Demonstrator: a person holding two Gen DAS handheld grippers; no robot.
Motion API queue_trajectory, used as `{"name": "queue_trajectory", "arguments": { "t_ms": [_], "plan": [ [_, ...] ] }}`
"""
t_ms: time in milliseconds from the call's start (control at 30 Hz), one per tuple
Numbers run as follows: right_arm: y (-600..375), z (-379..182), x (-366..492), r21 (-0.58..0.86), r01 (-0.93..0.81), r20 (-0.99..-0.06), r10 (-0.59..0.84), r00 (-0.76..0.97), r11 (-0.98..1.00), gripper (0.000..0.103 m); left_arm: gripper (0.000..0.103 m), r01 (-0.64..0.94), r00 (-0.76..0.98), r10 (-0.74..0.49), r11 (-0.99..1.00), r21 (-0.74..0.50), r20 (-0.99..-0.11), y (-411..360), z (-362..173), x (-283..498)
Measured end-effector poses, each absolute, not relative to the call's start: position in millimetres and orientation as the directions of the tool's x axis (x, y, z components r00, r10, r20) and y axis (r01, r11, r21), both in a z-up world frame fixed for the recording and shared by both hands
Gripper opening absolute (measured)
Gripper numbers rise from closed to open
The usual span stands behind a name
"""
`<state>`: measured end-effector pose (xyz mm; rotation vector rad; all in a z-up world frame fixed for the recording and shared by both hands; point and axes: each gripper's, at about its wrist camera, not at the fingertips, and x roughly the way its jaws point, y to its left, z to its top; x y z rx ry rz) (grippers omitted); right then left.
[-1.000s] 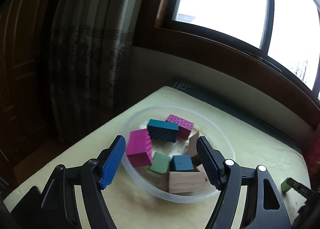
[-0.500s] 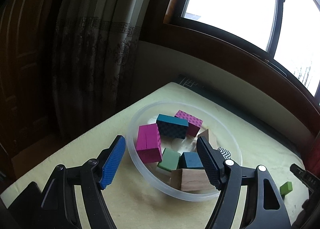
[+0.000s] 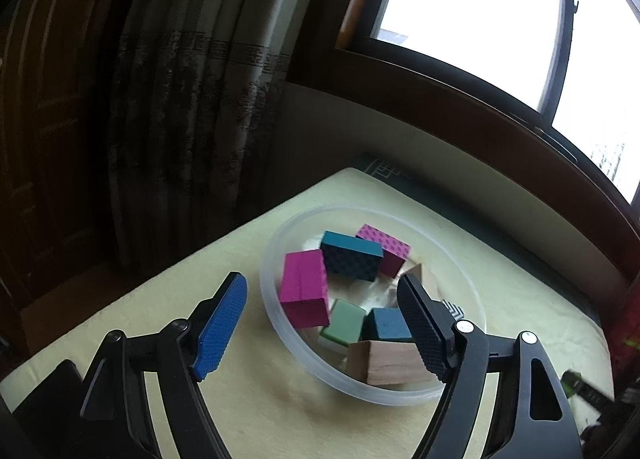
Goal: Organize rigid objects
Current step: 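Carry the green cube into the bowl and open the right tool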
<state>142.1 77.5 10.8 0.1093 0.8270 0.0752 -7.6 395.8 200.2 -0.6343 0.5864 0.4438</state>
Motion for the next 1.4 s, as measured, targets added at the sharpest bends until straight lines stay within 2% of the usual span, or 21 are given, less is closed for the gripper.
{"name": "queue_trajectory", "arguments": {
  "t_ms": [67,233,500,733,900,1033,1133,1400],
  "plan": [
    [84.0,6.2,143.1,0.073,-0.012,-0.734,0.062,0.676,0.997,0.032,0.079,-0.567,0.743,0.217,0.706,-0.424,-0.633,399.8,198.5,-9.9],
    [93.9,15.6,141.0,0.090,-0.030,-0.721,0.087,0.687,0.995,0.031,0.079,-0.593,0.730,0.229,0.681,-0.431,-0.644,404.8,194.7,-11.6],
    [169.1,55.8,134.4,0.180,-0.228,-0.651,0.290,0.702,0.957,0.031,0.079,-0.622,0.717,0.257,0.655,-0.429,-0.648,410.4,192.8,-16.2],
    [250.1,74.8,133.2,0.244,-0.415,-0.606,0.472,0.640,0.876,0.031,0.079,-0.681,0.692,0.333,0.595,-0.426,-0.640,418.9,191.5,-29.2],
    [299.8,82.9,131.3,0.275,-0.509,-0.582,0.562,0.588,0.816,0.032,0.079,-0.692,0.680,0.338,0.587,-0.419,-0.650,420.2,188.2,-29.1],
    [316.3,79.1,138.0,0.298,-0.520,-0.585,0.584,0.563,0.801,0.032,0.079,-0.689,0.681,0.337,0.596,-0.412,-0.651,417.8,188.7,-28.7],
    [316.0,75.5,138.3,0.306,-0.512,-0.585,0.583,0.564,0.803,0.038,0.079,-0.687,0.683,0.335,0.598,-0.414,-0.649,416.1,188.9,-29.5],
    [298.4,66.6,132.8,0.272,-0.478,-0.615,0.533,0.582,0.835,0.038,0.079,-0.679,0.689,0.328,0.603,-0.418,-0.647,413.0,191.3,-30.2]
  ]
}}
